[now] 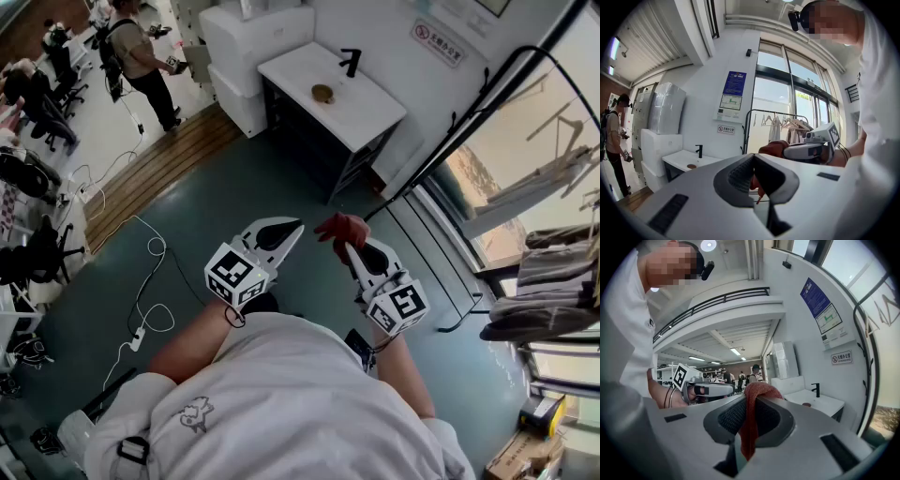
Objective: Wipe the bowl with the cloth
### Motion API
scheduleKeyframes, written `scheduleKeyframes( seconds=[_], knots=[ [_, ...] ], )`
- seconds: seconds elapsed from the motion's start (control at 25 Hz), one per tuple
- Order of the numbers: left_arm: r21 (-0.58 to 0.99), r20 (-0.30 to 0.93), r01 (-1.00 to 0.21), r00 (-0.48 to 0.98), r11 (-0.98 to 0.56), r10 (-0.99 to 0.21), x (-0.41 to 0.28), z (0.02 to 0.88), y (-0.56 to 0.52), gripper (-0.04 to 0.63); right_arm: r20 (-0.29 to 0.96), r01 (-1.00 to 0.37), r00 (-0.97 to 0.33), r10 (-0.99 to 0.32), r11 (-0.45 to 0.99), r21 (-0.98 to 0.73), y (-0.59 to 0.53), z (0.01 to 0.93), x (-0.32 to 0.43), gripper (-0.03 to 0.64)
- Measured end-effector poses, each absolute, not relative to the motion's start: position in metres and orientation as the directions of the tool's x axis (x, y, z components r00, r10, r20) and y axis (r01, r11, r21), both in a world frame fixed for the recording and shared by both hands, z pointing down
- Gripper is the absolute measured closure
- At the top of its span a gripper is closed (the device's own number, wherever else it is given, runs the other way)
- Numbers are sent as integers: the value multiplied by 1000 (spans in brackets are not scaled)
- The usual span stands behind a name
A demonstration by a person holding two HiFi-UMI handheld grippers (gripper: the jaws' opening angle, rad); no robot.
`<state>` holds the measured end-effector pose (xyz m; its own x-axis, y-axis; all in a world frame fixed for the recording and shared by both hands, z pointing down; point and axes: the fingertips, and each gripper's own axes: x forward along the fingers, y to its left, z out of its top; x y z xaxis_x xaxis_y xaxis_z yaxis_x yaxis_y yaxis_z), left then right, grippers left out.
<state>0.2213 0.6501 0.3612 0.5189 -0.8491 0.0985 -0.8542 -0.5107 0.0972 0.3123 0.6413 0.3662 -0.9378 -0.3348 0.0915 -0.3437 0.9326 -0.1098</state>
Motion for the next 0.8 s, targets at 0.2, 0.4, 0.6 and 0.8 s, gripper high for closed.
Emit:
scheduleKeyframes(
  seconds=[0.2,0.4,0.6,0.8],
  knots=[
    [106,99,-857,513,-503,-853,211,362,641,581,91,-355,-934,-346,928,-116,632,366,308,566],
    [110,109,-850,525,-515,-844,194,366,630,581,94,-367,-929,-357,923,-119,620,368,295,565],
    [105,118,-839,543,-533,-831,172,370,611,581,87,-381,-924,-372,917,-121,602,369,274,565],
    [113,120,-831,556,-545,-822,129,371,587,581,75,-394,-919,-387,912,-118,580,363,235,565]
  ],
)
